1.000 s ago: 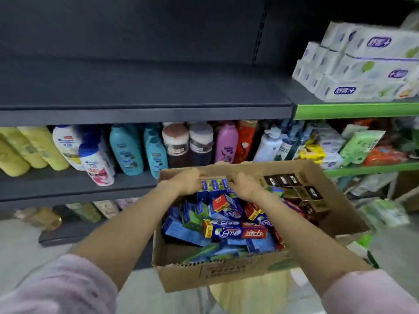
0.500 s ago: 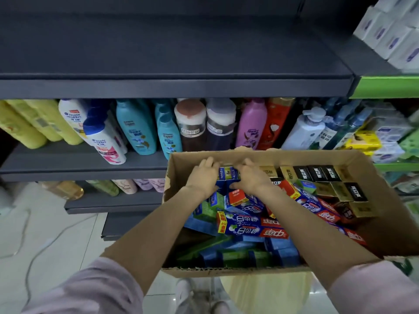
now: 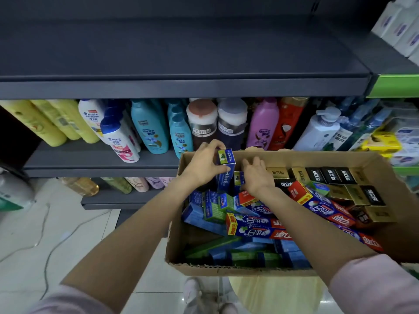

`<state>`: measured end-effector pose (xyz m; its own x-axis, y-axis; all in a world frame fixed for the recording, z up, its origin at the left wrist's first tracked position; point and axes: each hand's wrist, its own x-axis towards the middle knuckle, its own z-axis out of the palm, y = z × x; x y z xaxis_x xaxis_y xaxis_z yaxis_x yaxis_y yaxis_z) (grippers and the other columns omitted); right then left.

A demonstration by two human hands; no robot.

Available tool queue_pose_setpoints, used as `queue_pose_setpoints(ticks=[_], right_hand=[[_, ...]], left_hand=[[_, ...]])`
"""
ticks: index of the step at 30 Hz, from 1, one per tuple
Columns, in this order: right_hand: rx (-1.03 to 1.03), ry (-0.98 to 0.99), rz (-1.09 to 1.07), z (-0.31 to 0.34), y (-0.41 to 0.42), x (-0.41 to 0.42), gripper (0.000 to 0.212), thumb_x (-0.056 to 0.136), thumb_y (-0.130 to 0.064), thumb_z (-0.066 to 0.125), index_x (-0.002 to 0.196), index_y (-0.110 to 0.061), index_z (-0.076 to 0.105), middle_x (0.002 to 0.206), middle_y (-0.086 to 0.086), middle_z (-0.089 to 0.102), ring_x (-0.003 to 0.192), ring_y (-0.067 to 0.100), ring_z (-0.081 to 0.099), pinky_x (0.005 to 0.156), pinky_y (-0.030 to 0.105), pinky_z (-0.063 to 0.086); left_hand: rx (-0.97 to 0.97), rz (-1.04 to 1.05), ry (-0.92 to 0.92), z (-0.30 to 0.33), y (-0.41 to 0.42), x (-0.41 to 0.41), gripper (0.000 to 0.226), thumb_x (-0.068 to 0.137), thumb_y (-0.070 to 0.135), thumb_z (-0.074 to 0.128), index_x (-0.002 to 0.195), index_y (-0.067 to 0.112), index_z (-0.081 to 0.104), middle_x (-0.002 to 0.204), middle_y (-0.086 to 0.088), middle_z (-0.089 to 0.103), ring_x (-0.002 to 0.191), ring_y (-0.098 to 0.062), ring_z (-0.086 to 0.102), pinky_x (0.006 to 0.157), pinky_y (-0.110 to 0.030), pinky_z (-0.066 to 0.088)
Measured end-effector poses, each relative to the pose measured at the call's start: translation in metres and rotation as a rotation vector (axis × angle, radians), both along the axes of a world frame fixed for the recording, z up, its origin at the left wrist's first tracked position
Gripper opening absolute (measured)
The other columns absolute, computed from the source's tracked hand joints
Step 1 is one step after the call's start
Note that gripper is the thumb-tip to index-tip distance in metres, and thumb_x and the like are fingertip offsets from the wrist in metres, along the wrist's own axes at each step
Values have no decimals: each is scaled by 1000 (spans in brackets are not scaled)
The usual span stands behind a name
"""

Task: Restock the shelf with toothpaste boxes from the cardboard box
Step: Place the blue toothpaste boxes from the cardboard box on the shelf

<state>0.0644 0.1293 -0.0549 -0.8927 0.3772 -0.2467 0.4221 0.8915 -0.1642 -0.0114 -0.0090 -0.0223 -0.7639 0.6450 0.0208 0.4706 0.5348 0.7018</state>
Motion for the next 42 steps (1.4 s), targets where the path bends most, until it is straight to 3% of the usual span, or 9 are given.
queue_pose_setpoints(ticks=[3,10,16,19,23,30,34,38,42], right_hand=[[-25,24,62,7,4,9,61,76,-20,76,124,-8,40,127,12,46,122,28,43,96,40,44],[-406,481,-27,62,1,12,53,77,-25,74,122,-10,50,117,6,48,107,17,49,85,22,36],[-923,771,-18,143,-18,0,32,86,-22,66,117,-21,57,108,1,62,99,16,63,85,44,55],[-1060,881,-12,173,-36,-6,38,94,-19,54,132,-21,49,101,0,62,88,11,62,84,31,53],[-1162,1001,-32,214,-64,-28,20,100,-24,41,114,-27,56,96,1,64,78,10,59,77,28,51],[-1171,1000,-132,259,-127,-95,28,99,-37,38,83,-18,50,89,7,56,80,20,54,77,38,48],[-1145,985,-146,275,-170,-145,32,97,-41,39,77,-17,45,90,9,54,84,24,55,81,43,50],[-1237,713,-12,292,-212,-189,28,96,-40,45,115,-21,51,102,3,66,82,17,66,75,33,54],[-1294,507,106,302,-245,-236,70,92,-22,52,147,-40,14,109,-2,69,90,15,69,76,31,55]], left_hand=[[124,36,-62,8,-13,0,50,73,15,79,117,14,54,115,-11,54,103,-14,54,95,-26,46],[444,307,-179,45,-22,4,27,79,21,75,100,14,60,85,12,65,71,10,59,65,-9,46],[662,341,-278,107,-21,9,28,95,36,51,92,10,43,72,2,55,59,-1,55,59,-14,42],[677,360,-314,140,-30,2,34,92,50,48,90,17,40,80,-1,46,73,-13,49,72,-29,39],[597,296,-248,182,-52,-7,47,76,57,67,90,16,47,86,2,62,79,-15,65,75,-32,51],[641,238,-415,232,-109,-54,42,71,25,81,103,14,57,103,-9,73,87,-23,72,82,-38,58],[663,297,-384,246,-148,-102,60,63,29,85,112,9,57,94,-7,74,76,-20,73,68,-32,58],[734,353,-409,257,-190,-156,61,61,27,85,112,6,59,90,-8,75,72,-20,72,70,-33,59],[768,405,-422,264,-238,-208,64,55,27,87,107,10,54,95,-10,73,79,-24,73,78,-43,60]])
